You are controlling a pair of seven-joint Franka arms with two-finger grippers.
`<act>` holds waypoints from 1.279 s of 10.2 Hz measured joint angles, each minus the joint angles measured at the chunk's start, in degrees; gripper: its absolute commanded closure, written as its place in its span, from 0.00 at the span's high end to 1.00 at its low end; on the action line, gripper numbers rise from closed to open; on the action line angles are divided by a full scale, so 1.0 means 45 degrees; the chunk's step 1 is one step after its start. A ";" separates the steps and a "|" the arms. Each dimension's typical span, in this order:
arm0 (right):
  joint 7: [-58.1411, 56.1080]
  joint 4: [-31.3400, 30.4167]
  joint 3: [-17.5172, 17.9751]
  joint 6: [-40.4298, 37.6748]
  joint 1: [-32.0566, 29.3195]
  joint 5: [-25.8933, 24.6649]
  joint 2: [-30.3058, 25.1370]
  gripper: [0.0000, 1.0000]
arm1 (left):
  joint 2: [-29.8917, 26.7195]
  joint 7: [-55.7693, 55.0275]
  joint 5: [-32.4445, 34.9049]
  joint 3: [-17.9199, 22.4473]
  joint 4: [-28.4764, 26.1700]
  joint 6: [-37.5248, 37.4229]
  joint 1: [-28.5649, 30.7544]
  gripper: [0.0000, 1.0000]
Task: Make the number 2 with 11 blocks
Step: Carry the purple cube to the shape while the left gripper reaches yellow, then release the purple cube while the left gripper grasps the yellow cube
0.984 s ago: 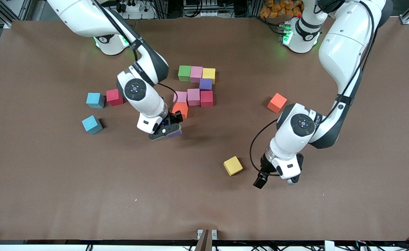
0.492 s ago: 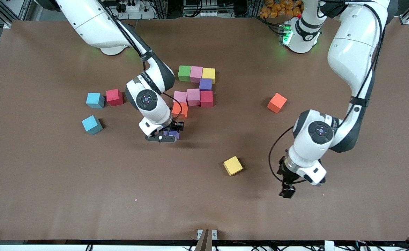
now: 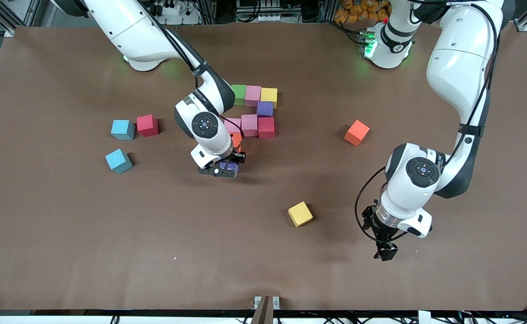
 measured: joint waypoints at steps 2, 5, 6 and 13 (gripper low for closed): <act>0.0004 0.0016 -0.0004 -0.0022 0.0002 0.0000 -0.0007 0.22 | 0.0002 -0.0877 -0.0765 -0.0163 -0.0002 -0.0001 -0.0149 1.00; 0.0004 0.0017 -0.0004 -0.0078 0.0036 -0.0001 -0.0008 0.22 | 0.0019 -0.1835 -0.1981 -0.0245 -0.0016 -0.0004 -0.0936 1.00; 0.0004 0.0017 -0.0004 -0.0095 0.0043 -0.0001 -0.0009 0.22 | 0.0055 -0.2156 -0.2204 -0.0249 -0.0039 -0.0014 -0.1171 1.00; -0.0457 0.0082 0.0000 -0.0523 0.0071 -0.0018 -0.0029 0.23 | 0.0830 -0.4098 -0.3606 -0.0260 -0.0114 0.0009 -0.2069 1.00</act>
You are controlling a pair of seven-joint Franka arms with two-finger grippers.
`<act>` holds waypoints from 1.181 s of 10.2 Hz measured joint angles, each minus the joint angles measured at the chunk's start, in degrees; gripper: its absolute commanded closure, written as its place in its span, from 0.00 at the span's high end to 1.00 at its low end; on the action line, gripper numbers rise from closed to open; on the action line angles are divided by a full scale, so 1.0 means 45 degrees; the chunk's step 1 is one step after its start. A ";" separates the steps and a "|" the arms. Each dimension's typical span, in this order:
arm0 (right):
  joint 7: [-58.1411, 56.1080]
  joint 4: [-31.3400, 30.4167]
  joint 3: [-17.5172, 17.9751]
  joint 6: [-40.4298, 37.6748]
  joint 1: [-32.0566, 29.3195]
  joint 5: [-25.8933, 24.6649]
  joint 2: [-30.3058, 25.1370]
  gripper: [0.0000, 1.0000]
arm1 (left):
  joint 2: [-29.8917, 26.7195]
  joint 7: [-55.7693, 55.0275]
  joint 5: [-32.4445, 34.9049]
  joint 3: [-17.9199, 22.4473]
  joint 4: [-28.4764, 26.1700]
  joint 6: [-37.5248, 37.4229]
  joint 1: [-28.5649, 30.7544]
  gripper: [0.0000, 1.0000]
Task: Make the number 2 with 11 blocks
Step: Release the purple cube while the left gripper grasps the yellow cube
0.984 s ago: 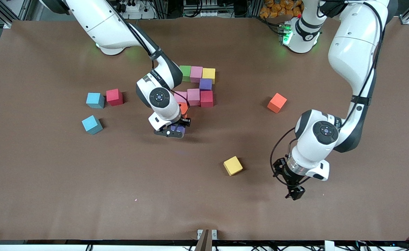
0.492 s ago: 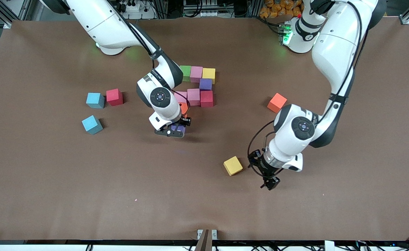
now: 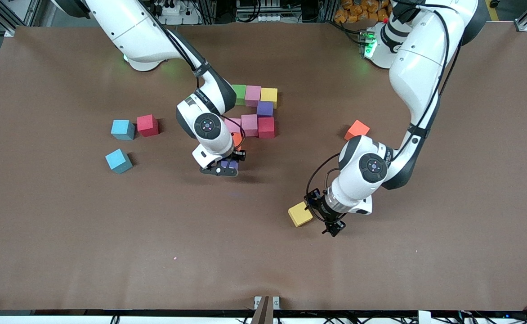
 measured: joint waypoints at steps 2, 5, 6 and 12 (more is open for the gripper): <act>-0.0016 0.0003 0.0000 -0.0012 0.0000 0.0000 0.0000 0.23 | 0.0091 -0.0028 -0.0365 0.0000 0.0004 0.0044 -0.0099 1.00; -0.0098 0.0009 -0.0002 -0.0026 0.0000 -0.0001 -0.0002 0.23 | 0.0355 -0.0040 -0.0661 -0.0006 0.0002 0.0043 -0.0217 1.00; -0.0139 0.0010 -0.0003 -0.0037 0.0000 -0.0001 -0.0004 0.23 | 0.0513 -0.0040 -0.0794 -0.0008 0.0001 0.0043 -0.0361 1.00; -0.0623 0.0012 -0.0021 -0.0091 -0.0001 -0.0007 -0.0008 0.84 | 0.0770 -0.0440 -0.0841 0.0005 0.0001 0.0073 -0.0730 1.00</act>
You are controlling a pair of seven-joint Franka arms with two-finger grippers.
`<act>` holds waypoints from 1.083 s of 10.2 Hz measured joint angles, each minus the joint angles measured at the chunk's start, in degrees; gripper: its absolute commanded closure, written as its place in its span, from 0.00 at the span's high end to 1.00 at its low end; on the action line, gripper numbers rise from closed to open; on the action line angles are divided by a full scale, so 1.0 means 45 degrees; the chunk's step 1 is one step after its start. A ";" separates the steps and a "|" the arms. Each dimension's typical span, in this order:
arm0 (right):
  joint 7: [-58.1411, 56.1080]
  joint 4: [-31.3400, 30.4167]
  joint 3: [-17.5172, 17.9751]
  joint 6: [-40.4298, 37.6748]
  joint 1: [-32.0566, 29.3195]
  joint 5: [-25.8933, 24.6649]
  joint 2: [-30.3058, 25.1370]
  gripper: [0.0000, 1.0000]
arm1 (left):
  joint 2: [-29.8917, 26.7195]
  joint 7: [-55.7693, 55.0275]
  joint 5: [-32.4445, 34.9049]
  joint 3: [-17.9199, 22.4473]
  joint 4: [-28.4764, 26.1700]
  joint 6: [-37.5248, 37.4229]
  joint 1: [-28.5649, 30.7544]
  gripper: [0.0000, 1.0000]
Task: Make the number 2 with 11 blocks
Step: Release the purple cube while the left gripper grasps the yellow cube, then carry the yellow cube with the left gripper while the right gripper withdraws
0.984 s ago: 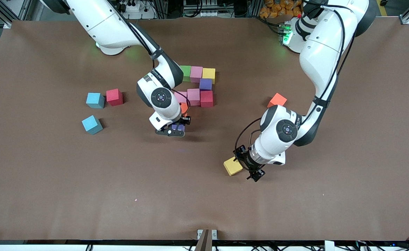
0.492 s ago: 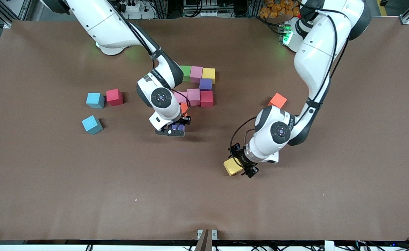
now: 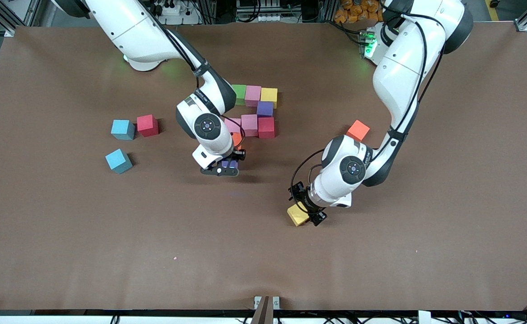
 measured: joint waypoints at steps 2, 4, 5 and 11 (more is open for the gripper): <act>-0.0011 -0.0005 -0.0005 -0.0111 0.0000 0.0000 0.0007 1.00 | 0.0141 0.0000 0.0000 0.0032 -0.0001 0.0000 -0.0080 1.00; -0.0015 0.0002 -0.0020 -0.0173 -0.0001 0.0000 0.0001 1.00 | 0.0198 0.0000 0.0000 0.0042 -0.0001 0.0001 -0.0106 0.37; -0.0019 0.0036 -0.0027 -0.0155 -0.0003 0.0000 -0.0051 1.00 | 0.0197 0.0000 0.0000 0.0056 0.0001 0.0001 -0.0106 0.29; -0.0038 0.0311 -0.0072 -0.1006 -0.0590 0.0030 -0.2399 1.00 | 0.0032 0.0209 0.1062 0.0062 0.0272 0.0082 -0.0125 0.20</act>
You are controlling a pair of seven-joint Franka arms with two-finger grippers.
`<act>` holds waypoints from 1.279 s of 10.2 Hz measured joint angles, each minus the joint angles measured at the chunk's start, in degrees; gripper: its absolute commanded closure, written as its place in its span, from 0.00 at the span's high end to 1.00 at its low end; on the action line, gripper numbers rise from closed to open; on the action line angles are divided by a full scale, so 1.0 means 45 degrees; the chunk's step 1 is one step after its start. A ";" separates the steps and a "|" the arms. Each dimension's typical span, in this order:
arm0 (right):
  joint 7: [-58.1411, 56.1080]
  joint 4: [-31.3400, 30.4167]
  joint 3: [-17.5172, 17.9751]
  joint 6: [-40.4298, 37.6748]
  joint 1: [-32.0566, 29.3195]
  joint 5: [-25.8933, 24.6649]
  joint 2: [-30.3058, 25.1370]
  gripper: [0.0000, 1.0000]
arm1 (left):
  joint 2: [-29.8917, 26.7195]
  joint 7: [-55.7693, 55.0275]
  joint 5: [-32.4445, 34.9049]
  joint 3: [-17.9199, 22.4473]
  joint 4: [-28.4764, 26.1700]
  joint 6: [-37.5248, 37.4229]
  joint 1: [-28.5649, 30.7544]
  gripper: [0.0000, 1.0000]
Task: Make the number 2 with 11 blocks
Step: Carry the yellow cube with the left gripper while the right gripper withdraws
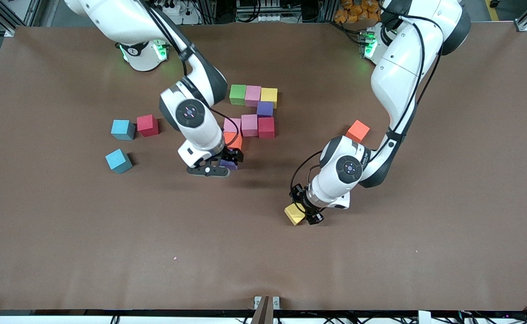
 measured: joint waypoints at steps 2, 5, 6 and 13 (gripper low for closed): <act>-0.1498 0.0078 -0.0014 -0.1553 -0.0887 0.0002 -0.1561 1.00 | -0.0222 0.0387 0.0842 -0.0106 -0.0013 -0.0048 -0.0263 0.20; -0.4470 0.0072 -0.1023 -0.3663 -0.2411 0.0021 -0.3745 1.00 | -0.0264 0.2245 0.1061 -0.0299 -0.0074 -0.0889 -0.1550 0.17; -0.5017 0.0064 -0.1479 -0.4044 -0.2590 0.0023 -0.4103 1.00 | -0.0272 0.2836 0.1062 -0.0584 -0.0080 -0.1340 -0.1788 0.16; -0.9076 -0.0123 -0.1786 -0.4389 -0.4340 0.0009 -0.4886 1.00 | -0.0317 0.7036 0.1038 -0.1809 -0.0141 -0.2669 -0.1814 0.16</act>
